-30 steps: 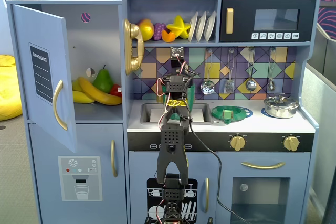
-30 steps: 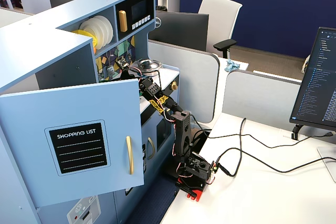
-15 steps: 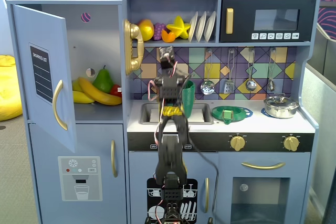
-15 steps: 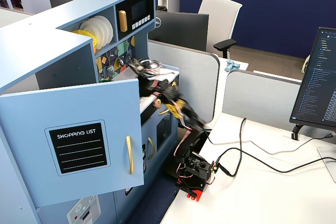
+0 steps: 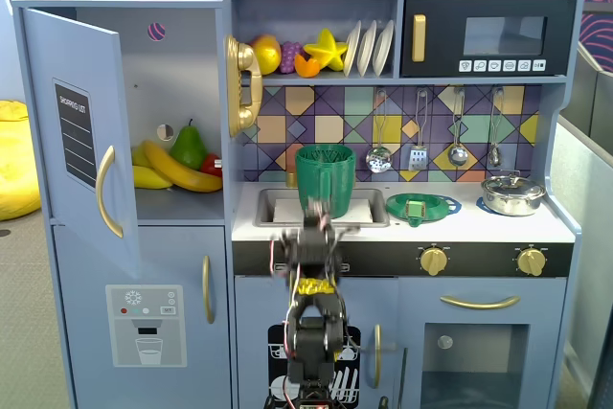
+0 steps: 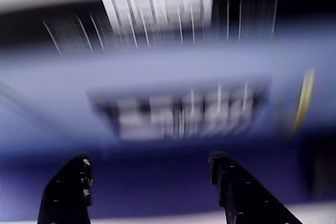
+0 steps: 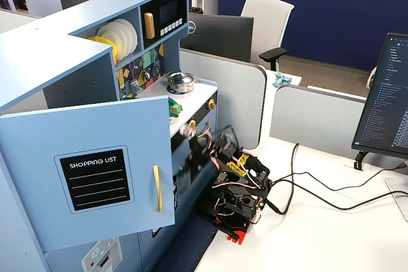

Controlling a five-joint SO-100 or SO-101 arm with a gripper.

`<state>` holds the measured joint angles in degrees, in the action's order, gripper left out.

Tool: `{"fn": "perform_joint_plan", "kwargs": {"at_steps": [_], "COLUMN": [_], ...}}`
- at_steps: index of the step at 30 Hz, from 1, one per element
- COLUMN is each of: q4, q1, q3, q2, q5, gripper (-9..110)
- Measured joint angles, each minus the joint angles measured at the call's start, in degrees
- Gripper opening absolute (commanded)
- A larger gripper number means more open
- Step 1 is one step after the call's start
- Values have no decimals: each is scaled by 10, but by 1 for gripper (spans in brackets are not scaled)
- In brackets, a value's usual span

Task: Pick up the green pineapple from the left cabinet and place it in the green recipient

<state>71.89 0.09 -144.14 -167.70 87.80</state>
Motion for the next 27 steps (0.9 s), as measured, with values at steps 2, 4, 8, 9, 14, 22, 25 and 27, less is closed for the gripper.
{"fn": "perform_joint_plan", "kwargs": {"at_steps": [2, 4, 8, 9, 14, 22, 25, 27], "q4": [2, 14, 40, 34, 40, 46, 54, 54], "q1": [0, -1, -10, -10, -10, -13, -22, -22], "q3": [-75, -133, -200, -214, -257, -266, -267, -267], "q2": [-27, -62, -88, -92, -122, -143, -143, -143], "q5": [-12, -23, -47, -49, -56, -56, -24, -9], "gripper": [17, 16, 13, 12, 8, 0, 3, 3]}}
